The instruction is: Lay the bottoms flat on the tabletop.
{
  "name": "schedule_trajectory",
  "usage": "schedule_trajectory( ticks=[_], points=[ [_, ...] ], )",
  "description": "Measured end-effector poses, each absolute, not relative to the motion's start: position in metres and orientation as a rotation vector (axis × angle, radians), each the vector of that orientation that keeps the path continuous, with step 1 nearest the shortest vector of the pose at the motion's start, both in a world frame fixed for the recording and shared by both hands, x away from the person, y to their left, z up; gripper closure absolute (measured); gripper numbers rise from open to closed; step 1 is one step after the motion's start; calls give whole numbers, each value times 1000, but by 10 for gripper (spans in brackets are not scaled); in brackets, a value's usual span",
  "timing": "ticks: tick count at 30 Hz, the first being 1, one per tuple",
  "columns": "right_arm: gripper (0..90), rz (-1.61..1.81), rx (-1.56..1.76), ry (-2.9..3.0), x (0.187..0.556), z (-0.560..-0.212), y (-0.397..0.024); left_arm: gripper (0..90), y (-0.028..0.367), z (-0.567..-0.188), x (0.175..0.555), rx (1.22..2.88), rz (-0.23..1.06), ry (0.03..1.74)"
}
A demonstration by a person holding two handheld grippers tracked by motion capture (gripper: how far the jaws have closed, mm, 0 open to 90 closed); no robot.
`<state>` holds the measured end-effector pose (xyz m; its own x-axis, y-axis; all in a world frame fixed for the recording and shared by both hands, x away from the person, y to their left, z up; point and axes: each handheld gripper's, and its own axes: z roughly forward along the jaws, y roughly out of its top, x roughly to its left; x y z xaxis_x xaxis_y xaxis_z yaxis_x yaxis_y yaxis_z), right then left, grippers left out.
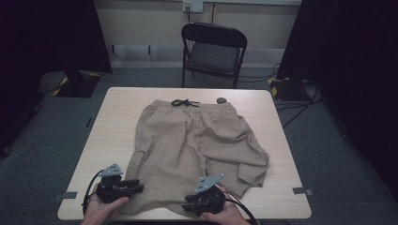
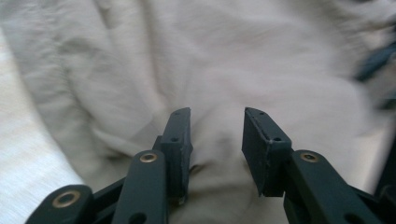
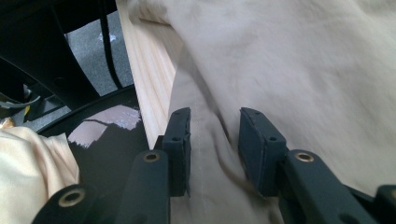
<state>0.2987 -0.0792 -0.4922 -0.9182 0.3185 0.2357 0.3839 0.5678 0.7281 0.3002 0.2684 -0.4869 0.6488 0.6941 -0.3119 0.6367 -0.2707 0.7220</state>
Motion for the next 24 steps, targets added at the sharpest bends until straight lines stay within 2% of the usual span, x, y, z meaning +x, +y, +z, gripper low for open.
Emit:
schedule_trajectory(
  ticks=[5,6,8,13,15,21,24],
  points=[
    [639,-1301,-592,-2723,302,-491,-65,624,269,-493,301,2043,128,1049],
    [624,-1301,-589,-2722,303,-491,-61,635,270,-493,304,2044,128,1049],
    [582,-1292,-587,-2742,304,-493,-57,644,275,-492,312,2066,217,1053],
    [527,-1302,-600,-2741,304,-496,-56,682,283,-494,325,2023,250,1102],
    [509,-1304,-584,-2754,301,-496,-57,627,280,-493,318,2055,266,1066],
    [499,-1285,-550,-2776,287,-494,-71,624,279,-489,293,2133,202,988],
    [462,-1248,-543,-2784,285,-492,-72,565,276,-481,286,2110,174,957]
  ],
)
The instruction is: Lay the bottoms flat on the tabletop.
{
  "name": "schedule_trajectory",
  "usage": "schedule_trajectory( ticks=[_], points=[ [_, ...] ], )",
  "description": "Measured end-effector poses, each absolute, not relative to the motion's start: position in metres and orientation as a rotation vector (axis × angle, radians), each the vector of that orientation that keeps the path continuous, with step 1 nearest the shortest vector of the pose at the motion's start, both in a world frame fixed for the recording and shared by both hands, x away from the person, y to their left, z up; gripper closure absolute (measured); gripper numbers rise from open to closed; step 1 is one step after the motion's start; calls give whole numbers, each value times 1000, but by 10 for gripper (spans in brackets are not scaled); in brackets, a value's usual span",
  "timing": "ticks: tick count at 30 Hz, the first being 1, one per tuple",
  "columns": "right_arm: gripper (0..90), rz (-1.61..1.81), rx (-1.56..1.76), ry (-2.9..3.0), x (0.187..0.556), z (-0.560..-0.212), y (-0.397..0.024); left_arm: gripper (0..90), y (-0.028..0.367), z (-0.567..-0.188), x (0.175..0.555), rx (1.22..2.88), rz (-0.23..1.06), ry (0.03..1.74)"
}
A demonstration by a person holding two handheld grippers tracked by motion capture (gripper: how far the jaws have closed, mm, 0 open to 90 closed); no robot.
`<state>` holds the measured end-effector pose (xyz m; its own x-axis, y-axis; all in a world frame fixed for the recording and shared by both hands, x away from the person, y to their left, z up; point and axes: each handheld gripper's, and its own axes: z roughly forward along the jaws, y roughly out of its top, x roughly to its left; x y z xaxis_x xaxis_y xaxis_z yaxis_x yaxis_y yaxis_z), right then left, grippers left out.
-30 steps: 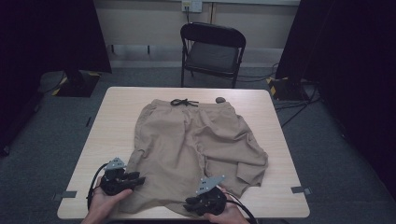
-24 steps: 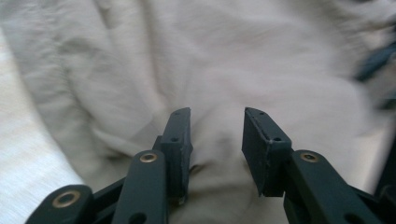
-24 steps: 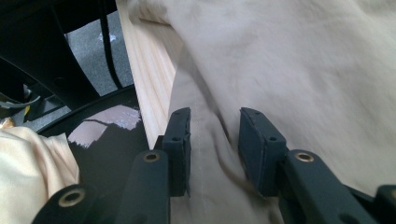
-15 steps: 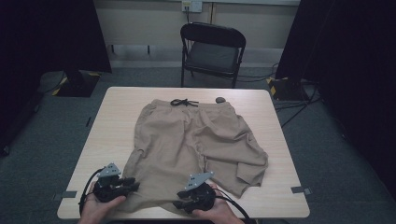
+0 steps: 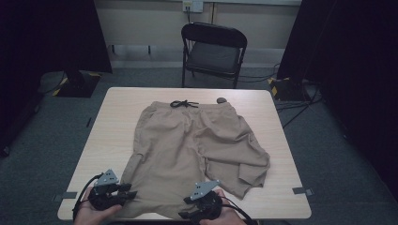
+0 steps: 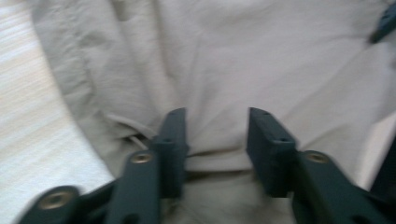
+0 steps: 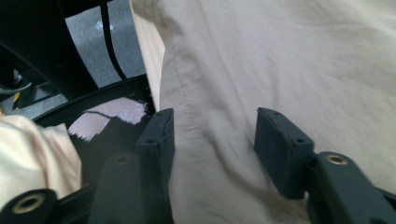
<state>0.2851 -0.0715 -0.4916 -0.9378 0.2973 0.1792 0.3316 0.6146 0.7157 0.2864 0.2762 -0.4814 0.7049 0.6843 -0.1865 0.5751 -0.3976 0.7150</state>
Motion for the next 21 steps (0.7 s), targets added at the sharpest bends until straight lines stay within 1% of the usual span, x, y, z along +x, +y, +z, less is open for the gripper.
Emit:
schedule_trajectory(
  ticks=[2,3,5,8,10,12,13,14,15,16,17,18,21],
  points=[
    [468,-1263,-567,-2770,289,-488,-71,568,271,-471,283,2062,157,910],
    [473,-1284,-578,-2762,291,-486,-71,574,267,-468,282,2052,129,879],
    [493,-1341,-614,-2749,298,-482,-69,597,254,-468,280,2076,77,814],
    [493,-1355,-643,-2756,308,-481,-64,631,240,-477,281,2111,38,802],
    [482,-1329,-661,-2772,312,-484,-62,627,235,-485,282,2144,60,829],
    [449,-1317,-669,-2784,314,-488,-64,573,233,-489,281,2187,112,841],
    [429,-1313,-680,-2792,314,-489,-65,558,232,-488,280,2187,104,845],
    [410,-1298,-690,-2793,313,-491,-67,534,230,-488,279,2201,119,833],
    [397,-1292,-692,-2797,311,-494,-70,528,228,-487,277,2235,147,796],
    [394,-1316,-694,-2793,310,-495,-73,483,226,-487,275,2246,156,780],
    [387,-1320,-700,-2793,309,-495,-74,457,224,-487,273,2272,186,757],
    [372,-1318,-702,-2799,307,-495,-76,456,223,-487,272,2273,188,750],
    [370,-1329,-681,-2828,301,-496,-80,419,223,-486,270,2290,169,745]
  ],
)
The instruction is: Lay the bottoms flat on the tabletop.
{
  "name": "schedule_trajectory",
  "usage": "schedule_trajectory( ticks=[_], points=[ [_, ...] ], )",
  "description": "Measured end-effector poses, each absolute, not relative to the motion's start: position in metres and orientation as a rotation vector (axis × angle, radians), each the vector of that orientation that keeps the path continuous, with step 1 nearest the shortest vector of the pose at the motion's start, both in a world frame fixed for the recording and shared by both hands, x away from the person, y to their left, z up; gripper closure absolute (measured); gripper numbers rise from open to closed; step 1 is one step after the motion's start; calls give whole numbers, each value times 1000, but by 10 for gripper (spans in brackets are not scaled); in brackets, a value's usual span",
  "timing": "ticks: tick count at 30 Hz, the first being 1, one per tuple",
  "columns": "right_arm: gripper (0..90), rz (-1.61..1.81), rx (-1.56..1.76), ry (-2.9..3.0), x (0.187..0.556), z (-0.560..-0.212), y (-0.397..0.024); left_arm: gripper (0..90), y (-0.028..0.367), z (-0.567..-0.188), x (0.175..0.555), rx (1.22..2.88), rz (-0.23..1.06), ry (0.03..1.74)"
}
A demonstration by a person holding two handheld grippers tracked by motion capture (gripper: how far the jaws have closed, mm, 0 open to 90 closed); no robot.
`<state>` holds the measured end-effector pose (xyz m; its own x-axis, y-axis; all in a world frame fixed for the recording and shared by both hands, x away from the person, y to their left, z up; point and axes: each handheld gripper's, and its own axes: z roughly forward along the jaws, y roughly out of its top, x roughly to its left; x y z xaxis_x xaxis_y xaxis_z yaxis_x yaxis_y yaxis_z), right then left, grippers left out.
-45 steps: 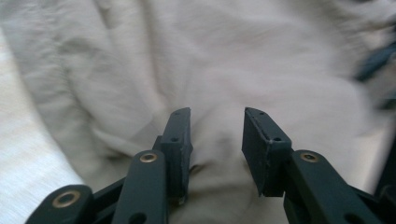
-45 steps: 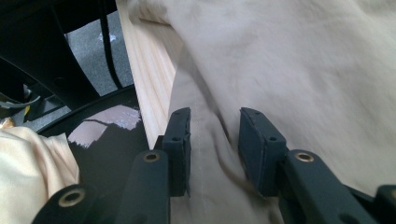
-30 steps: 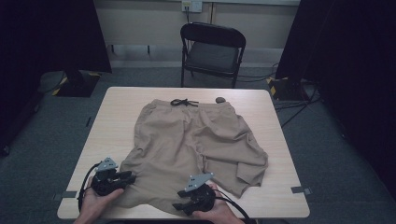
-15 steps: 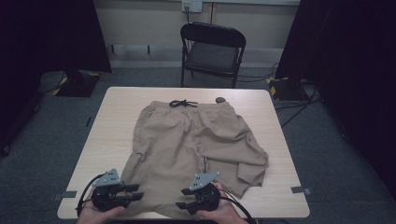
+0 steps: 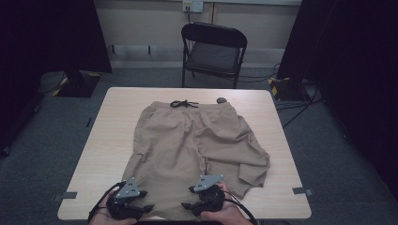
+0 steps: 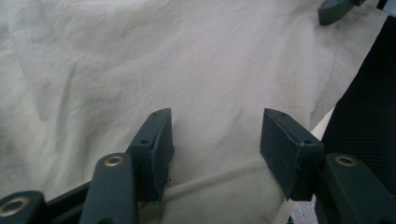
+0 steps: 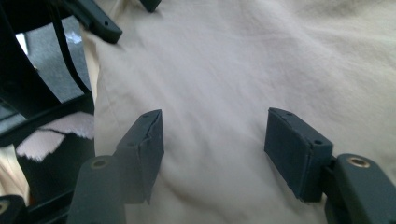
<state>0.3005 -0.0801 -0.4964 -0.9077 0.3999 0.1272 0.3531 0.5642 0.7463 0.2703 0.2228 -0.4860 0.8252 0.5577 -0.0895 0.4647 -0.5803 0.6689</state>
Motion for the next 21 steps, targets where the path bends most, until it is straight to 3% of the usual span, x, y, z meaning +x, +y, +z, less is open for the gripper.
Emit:
schedule_trajectory(
  ticks=[3,6,9,16,21],
  points=[
    [354,1269,639,2727,292,-496,-84,393,222,-485,269,2320,183,711],
    [352,1250,631,2737,288,-495,-86,376,225,-483,271,2322,117,730],
    [301,1232,655,2789,291,-491,-87,389,243,-480,286,2178,48,802],
    [320,1319,760,2654,325,-469,-93,495,262,-463,352,1954,136,1013],
    [343,1316,872,2545,342,-458,-119,523,247,-473,378,1980,166,1025]
  ],
)
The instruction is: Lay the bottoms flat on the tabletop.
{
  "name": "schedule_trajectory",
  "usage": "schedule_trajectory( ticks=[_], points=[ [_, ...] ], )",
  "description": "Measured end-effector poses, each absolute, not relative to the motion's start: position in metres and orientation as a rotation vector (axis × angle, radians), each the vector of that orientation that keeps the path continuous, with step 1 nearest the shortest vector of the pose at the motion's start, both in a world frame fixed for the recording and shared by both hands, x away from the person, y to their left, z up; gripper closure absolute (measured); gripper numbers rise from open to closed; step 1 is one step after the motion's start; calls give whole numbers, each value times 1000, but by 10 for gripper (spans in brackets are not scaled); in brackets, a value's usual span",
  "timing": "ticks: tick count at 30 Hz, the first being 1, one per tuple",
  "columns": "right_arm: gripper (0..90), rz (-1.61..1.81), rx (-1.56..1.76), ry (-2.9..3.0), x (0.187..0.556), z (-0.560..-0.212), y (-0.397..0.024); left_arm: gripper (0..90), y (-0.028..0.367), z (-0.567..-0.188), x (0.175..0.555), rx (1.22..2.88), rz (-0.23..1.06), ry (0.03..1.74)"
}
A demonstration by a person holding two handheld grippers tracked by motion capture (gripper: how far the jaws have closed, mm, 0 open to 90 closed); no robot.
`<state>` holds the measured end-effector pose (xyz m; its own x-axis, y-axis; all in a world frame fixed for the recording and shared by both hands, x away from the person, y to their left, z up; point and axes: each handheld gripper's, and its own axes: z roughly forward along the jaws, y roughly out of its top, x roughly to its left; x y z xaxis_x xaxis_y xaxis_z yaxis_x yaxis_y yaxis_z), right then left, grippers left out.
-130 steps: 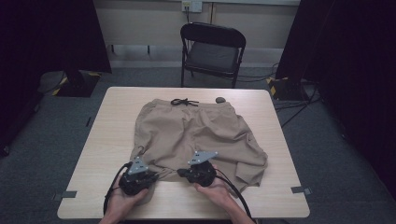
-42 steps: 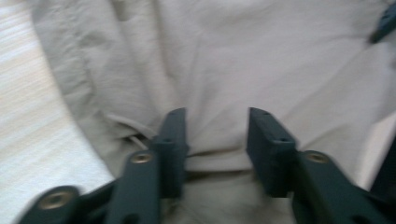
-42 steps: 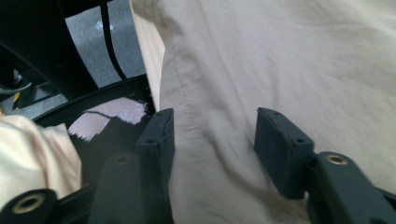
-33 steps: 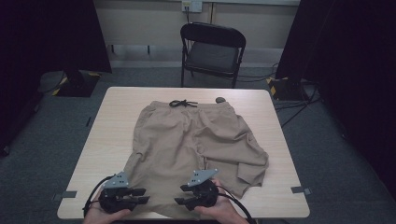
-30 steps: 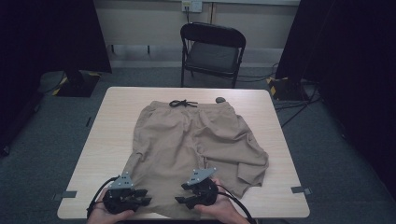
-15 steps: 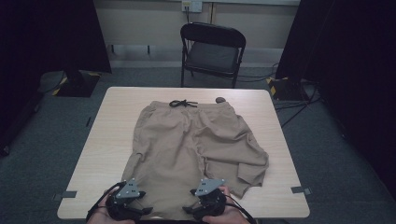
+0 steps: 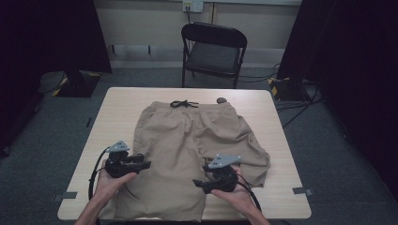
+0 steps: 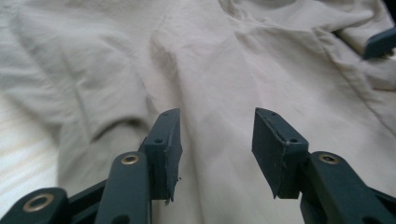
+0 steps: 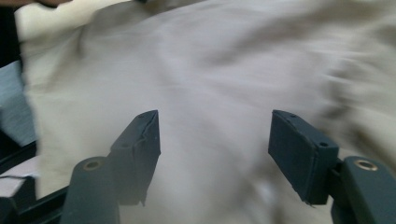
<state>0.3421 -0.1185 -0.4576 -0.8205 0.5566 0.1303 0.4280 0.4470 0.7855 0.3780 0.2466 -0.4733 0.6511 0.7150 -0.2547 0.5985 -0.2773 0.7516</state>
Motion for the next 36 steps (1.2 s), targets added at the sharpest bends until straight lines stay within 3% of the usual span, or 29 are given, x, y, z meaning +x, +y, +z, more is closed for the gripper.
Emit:
schedule_trajectory(
  ticks=[10,16,28,29,32,34,36],
  points=[
    [362,1221,1176,2304,349,-462,-221,571,259,-495,376,2042,278,1049],
    [339,1220,1255,2217,350,-459,-255,606,265,-496,372,2070,346,1012],
    [318,1100,1198,2372,340,-482,-243,637,300,-500,360,2023,375,1043],
    [342,1093,1209,2376,340,-483,-241,637,302,-499,360,2029,382,1048],
    [602,1078,1188,2388,339,-487,-239,623,303,-498,361,2010,355,1086],
    [754,1086,1181,2391,339,-486,-238,544,299,-495,363,2001,313,1126],
    [844,1150,1173,2384,338,-482,-240,474,291,-492,363,2011,321,1129]
  ],
)
